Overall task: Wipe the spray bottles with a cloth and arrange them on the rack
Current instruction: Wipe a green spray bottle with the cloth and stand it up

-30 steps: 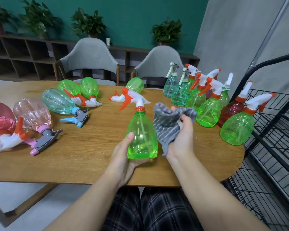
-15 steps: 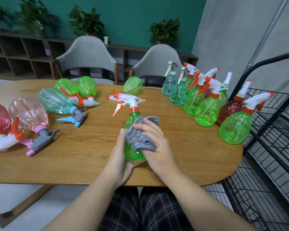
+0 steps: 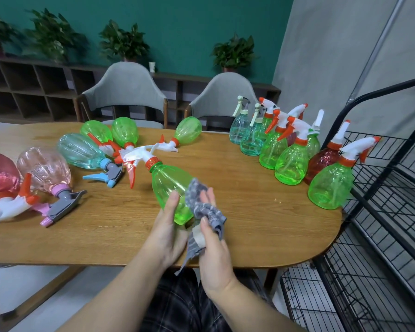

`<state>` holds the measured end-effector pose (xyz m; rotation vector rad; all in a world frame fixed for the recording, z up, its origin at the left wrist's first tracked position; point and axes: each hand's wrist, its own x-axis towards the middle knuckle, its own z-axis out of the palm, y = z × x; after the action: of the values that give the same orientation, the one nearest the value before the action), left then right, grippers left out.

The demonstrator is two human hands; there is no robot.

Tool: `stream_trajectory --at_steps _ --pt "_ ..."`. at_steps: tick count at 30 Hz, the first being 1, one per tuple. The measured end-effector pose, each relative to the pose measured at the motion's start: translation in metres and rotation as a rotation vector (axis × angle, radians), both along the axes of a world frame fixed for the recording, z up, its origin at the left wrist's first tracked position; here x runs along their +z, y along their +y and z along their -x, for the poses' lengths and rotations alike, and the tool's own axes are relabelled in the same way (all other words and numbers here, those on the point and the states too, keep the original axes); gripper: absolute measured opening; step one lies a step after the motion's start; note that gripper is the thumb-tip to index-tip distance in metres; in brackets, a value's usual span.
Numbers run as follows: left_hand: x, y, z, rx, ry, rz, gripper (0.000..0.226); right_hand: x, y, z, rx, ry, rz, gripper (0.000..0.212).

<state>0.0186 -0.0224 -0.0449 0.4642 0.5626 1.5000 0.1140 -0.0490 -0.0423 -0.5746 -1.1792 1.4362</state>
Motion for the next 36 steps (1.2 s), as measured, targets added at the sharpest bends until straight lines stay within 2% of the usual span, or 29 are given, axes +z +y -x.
stream_trajectory --at_steps 2,4,6,8,11,14,17,20,25,27,31,33,35,36 --pt "-0.002 0.000 -0.001 -0.004 0.007 -0.010 0.113 0.013 0.001 0.007 0.004 0.142 0.201 0.064" --pt "-0.003 -0.001 -0.002 0.010 0.039 -0.011 0.113 0.028 0.004 0.008 0.038 0.280 0.426 0.054" --pt "-0.003 -0.002 -0.003 0.043 0.068 -0.014 0.118 0.039 0.008 0.003 0.097 0.324 0.535 0.047" --pt "-0.004 -0.001 -0.005 0.077 0.096 -0.042 0.119 0.045 0.014 -0.003 0.145 0.348 0.626 0.051" --pt "-0.003 -0.001 -0.006 0.126 0.117 -0.068 0.121 0.056 0.018 -0.011 0.228 0.272 0.706 0.053" --pt "0.001 -0.002 -0.007 0.174 0.118 -0.054 0.118 0.071 0.018 -0.023 0.274 0.090 0.703 0.044" --pt "0.003 -0.004 -0.008 0.223 0.153 0.043 0.088 0.092 0.020 -0.039 0.191 -0.118 0.671 0.032" --pt "0.004 -0.003 -0.006 0.232 0.117 0.067 0.061 0.103 0.023 -0.046 0.031 -0.236 0.589 0.028" --pt "0.004 -0.002 -0.010 0.219 0.274 0.020 0.060 0.113 0.018 -0.030 -0.177 -0.121 0.311 0.037" --pt "0.004 -0.003 -0.010 0.202 0.280 0.023 0.058 0.117 0.022 -0.021 -0.281 -0.160 0.182 0.040" --pt "0.007 -0.004 -0.012 0.173 0.320 0.024 0.069 0.122 0.041 0.001 -0.418 -0.433 -0.083 0.050" --pt "0.005 -0.004 -0.014 0.156 0.374 0.023 0.071 0.119 0.056 0.014 -0.444 -0.534 -0.261 0.069" --pt "0.004 -0.004 -0.015 0.165 0.443 0.008 0.077 0.110 0.071 0.026 -0.426 -0.631 -0.442 0.071" --pt "0.003 -0.003 -0.016 0.172 0.493 -0.009 0.083 0.107 0.074 0.030 -0.417 -0.760 -0.516 0.069"
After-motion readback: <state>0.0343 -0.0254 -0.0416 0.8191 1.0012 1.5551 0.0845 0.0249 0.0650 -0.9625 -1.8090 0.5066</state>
